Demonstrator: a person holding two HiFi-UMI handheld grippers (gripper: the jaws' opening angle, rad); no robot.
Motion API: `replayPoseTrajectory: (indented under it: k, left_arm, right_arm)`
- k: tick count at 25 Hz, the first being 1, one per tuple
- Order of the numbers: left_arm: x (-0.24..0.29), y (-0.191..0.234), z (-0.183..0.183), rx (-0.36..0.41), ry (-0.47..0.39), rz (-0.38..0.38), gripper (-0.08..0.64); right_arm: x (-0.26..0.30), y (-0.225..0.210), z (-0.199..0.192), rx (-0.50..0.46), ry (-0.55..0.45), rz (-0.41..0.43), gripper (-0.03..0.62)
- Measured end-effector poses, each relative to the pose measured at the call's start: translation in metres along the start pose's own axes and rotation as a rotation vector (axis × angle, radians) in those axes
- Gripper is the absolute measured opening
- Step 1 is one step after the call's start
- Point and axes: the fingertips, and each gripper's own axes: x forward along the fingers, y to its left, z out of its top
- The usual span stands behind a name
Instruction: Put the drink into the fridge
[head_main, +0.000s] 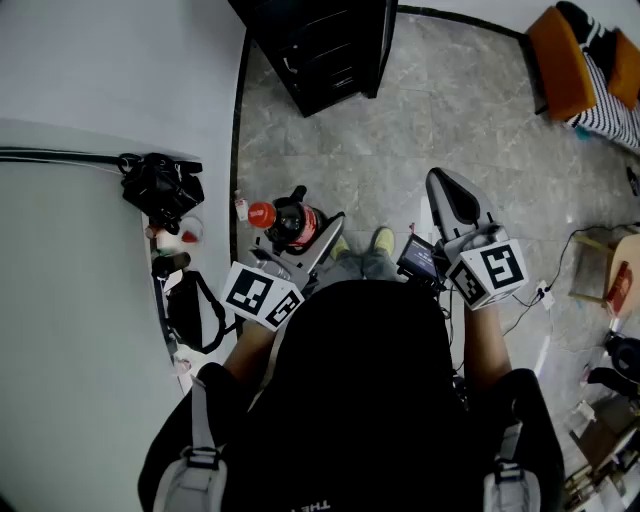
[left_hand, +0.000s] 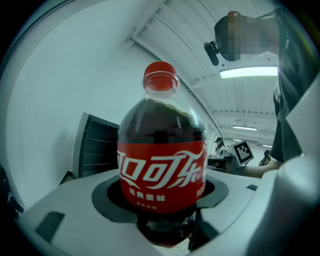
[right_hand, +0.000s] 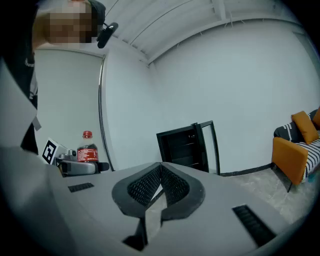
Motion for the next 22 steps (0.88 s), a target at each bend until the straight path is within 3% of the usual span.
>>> replayPoseTrajectory:
  k: [10,18,22]
  left_arm:
    - [-0.015,0.011,0.002,0.036,-0.014,0.015,0.307]
    - [-0.028,0.030,0.005,0.020,-0.042,-0.006,0.307]
    - [-0.035,0.035,0.005,0.018,-0.045,-0.010,0.307]
  right_arm:
    - [0.004,0.010,0.000,-0.014,-0.001,0.019,0.014]
    - [0.015,0.044,0.006,-0.019,-0.048,0.089,0.012]
    - [0.019,0.057,-0.001,-0.034,-0.017,0.089,0.012]
